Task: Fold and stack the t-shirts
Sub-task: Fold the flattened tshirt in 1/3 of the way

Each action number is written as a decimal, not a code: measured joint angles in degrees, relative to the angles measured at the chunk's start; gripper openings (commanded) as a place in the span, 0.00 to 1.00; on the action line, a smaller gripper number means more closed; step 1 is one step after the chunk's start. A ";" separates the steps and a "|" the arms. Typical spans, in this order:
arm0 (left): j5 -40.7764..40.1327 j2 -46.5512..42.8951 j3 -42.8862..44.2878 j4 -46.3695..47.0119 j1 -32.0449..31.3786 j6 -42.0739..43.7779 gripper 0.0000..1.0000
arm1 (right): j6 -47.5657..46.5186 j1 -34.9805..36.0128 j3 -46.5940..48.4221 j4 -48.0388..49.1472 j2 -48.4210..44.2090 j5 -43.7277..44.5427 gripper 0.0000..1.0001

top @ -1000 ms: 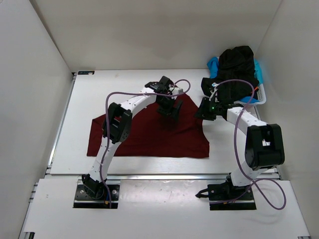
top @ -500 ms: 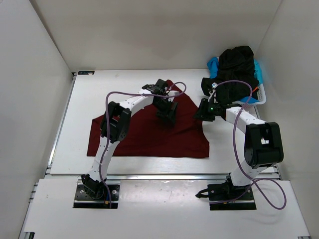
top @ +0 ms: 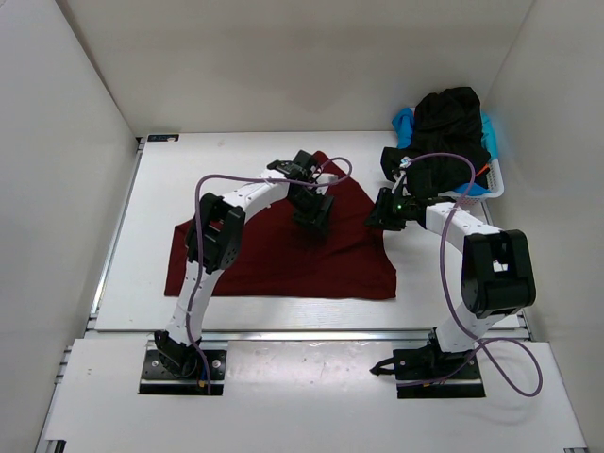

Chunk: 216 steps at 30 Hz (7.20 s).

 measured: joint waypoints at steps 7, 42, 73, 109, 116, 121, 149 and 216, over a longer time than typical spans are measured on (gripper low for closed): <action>-0.63 -0.98 -1.99 -0.44 0.22 0.74 0.65 | 0.00 -0.07 0.00 0.22 0.00 -0.02 0.35; -3.34 -1.64 -2.62 1.64 -0.79 0.13 0.39 | -1.31 0.63 4.02 -1.49 6.51 1.66 0.38; -4.72 -1.90 -3.74 2.84 -1.01 0.11 0.05 | -1.79 1.07 4.11 -1.29 8.24 -0.15 0.00; -7.98 -3.30 -6.60 7.56 -4.24 0.04 0.47 | -2.80 1.49 5.75 0.66 9.42 -3.04 0.00; -11.89 -3.26 -6.19 7.54 -5.90 0.79 0.14 | -2.78 1.40 5.75 0.68 9.42 -3.04 0.00; -13.03 -3.21 -6.14 7.52 -5.95 1.18 0.05 | -2.80 1.40 5.73 0.68 9.42 -3.04 0.00; -20.11 -8.63 -13.25 9.27 -5.20 -1.79 0.60 | -4.66 1.44 5.62 6.21 9.84 -1.16 0.45; -27.04 -50.18 -58.42 -10.93 48.72 18.71 0.04 | 10.40 0.72 -20.83 -27.63 -41.57 11.41 0.00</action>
